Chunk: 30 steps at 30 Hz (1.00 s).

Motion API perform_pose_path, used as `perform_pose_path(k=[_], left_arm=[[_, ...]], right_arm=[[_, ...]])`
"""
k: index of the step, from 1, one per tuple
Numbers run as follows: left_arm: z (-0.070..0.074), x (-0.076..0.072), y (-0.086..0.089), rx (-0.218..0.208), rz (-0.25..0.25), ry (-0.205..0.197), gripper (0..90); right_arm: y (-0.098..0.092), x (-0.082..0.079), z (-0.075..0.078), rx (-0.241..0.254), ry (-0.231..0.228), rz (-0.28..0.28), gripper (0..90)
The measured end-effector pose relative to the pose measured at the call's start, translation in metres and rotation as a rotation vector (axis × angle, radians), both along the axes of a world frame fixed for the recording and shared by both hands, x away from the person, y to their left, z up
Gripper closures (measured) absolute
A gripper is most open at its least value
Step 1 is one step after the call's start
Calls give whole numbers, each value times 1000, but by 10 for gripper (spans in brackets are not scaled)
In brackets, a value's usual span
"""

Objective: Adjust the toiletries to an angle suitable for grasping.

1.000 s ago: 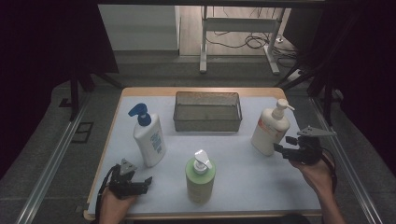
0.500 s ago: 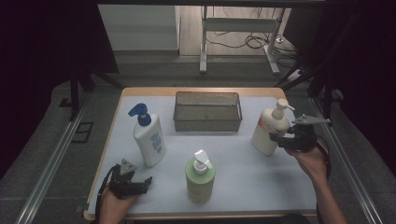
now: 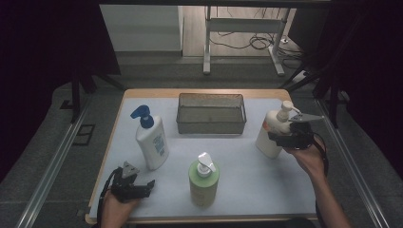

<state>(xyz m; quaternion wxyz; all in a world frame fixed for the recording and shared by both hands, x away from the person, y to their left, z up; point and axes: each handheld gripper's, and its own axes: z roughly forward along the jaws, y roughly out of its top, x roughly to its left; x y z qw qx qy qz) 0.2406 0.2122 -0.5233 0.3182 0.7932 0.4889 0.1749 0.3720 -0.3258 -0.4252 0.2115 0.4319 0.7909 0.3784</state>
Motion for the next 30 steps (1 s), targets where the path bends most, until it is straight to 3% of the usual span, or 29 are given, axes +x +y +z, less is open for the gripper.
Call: perform_pose_path(k=[5,8,17,30], left_arm=[[0,0,0,0,0,0,122],[0,0,0,0,0,0,122],[0,0,0,-1,0,0,122],[0,0,0,0,0,0,122]], right_arm=[[2,0,-1,1,-2,-2,321],[2,-2,1,26,9,-12,354],[7,-8,2,16,-13,-42,363],[19,-18,36,20,-14,-34,366]])
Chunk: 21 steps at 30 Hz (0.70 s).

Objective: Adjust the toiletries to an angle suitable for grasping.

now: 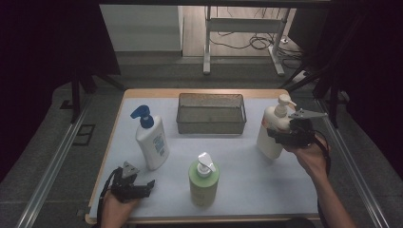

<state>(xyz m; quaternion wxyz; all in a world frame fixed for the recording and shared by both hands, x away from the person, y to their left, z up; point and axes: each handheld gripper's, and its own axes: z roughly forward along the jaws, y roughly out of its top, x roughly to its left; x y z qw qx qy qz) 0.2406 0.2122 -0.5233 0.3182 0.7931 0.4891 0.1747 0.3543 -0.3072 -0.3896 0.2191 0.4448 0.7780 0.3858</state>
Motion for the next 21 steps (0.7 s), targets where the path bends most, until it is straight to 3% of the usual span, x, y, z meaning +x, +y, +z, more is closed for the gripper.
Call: perform_pose_path(k=[12,21], left_arm=[[0,0,0,2,-3,-1,122],[0,0,0,1,-2,-3,122]], right_arm=[[20,2,26,30,1,29,367],[47,5,49,50,-20,74,367]])
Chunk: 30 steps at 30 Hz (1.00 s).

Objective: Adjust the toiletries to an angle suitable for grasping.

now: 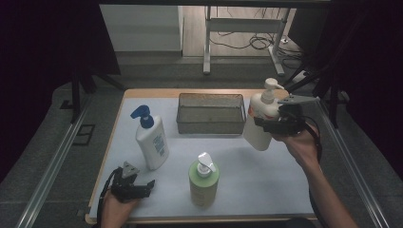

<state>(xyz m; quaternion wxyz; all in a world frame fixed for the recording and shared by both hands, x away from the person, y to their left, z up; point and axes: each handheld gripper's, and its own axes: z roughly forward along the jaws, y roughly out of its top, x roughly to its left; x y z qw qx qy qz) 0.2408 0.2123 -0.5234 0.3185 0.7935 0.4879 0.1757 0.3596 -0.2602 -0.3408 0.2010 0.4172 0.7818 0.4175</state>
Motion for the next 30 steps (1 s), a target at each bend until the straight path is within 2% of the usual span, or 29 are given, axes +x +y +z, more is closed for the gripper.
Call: perform_pose_path(k=[6,21,30], left_arm=[[0,0,0,0,0,1,122],[0,0,0,0,-1,1,122],[0,0,0,0,0,0,122]], right_arm=[[17,7,8,5,-4,10,367],[58,27,13,17,-21,24,368],[76,37,14,24,-28,23,369]])
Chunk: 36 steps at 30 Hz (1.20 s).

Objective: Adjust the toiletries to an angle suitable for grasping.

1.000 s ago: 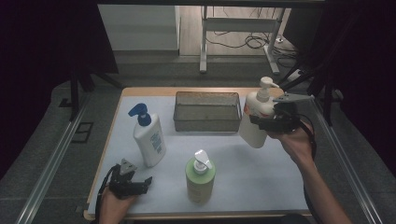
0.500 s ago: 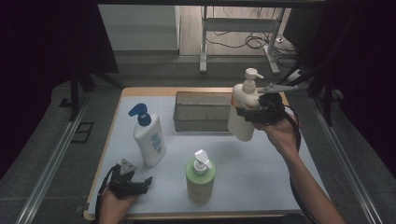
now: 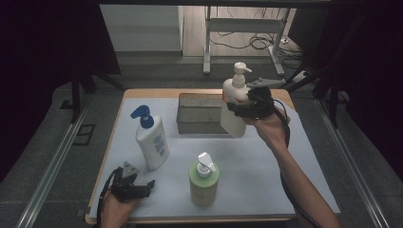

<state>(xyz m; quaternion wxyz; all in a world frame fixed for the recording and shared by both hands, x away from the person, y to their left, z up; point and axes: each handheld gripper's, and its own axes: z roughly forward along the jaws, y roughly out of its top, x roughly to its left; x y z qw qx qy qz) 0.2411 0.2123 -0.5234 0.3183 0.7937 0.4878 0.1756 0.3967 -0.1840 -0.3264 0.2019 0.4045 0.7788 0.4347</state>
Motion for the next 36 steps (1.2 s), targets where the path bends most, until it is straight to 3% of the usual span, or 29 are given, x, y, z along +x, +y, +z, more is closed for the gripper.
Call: perform_pose_path(k=[21,36], left_arm=[[0,0,0,3,-2,-1,121],[0,0,0,1,-1,-1,121]], right_arm=[[45,26,3,22,-26,-27,369],[82,50,-6,26,-30,-41,369]])
